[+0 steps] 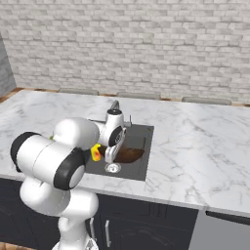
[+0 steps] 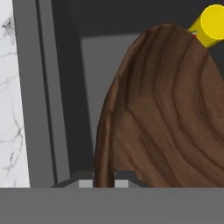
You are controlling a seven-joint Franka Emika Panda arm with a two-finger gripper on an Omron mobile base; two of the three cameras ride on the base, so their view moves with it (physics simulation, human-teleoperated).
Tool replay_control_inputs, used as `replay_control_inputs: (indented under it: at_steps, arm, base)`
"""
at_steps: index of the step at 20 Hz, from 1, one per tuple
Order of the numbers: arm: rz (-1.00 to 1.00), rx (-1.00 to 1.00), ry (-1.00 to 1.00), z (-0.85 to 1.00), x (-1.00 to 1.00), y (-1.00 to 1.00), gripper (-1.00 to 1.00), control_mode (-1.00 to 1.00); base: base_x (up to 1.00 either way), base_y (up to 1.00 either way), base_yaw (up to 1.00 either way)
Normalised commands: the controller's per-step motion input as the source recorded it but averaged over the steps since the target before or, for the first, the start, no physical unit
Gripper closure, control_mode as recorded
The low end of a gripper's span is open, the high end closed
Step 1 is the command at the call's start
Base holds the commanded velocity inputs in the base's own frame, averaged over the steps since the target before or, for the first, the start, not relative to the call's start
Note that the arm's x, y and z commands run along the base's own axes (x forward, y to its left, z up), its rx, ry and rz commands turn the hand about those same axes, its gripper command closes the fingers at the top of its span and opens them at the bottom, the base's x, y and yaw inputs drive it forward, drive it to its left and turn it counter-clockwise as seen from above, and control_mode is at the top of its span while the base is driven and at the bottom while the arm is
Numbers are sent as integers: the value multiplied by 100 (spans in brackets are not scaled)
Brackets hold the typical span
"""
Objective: Remove the pear and orange from the sink. Then move the bowl and cup from the counter to the sink for washing.
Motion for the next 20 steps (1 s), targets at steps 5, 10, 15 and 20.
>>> replay_control_inputs:
  at_steps: [5, 10, 15, 20]
  arm:
    - [0, 0, 0, -23, 16, 7, 100, -100]
    - [0, 0, 0, -19, 17, 4, 100, -100]
    - [0, 0, -1, -10, 15, 9, 100, -100]
    - [0, 0, 0, -3, 14, 13, 100, -100]
  base:
    - [0, 0, 0]
    - [0, 0, 0]
    - [0, 0, 0]
    - [0, 0, 0]
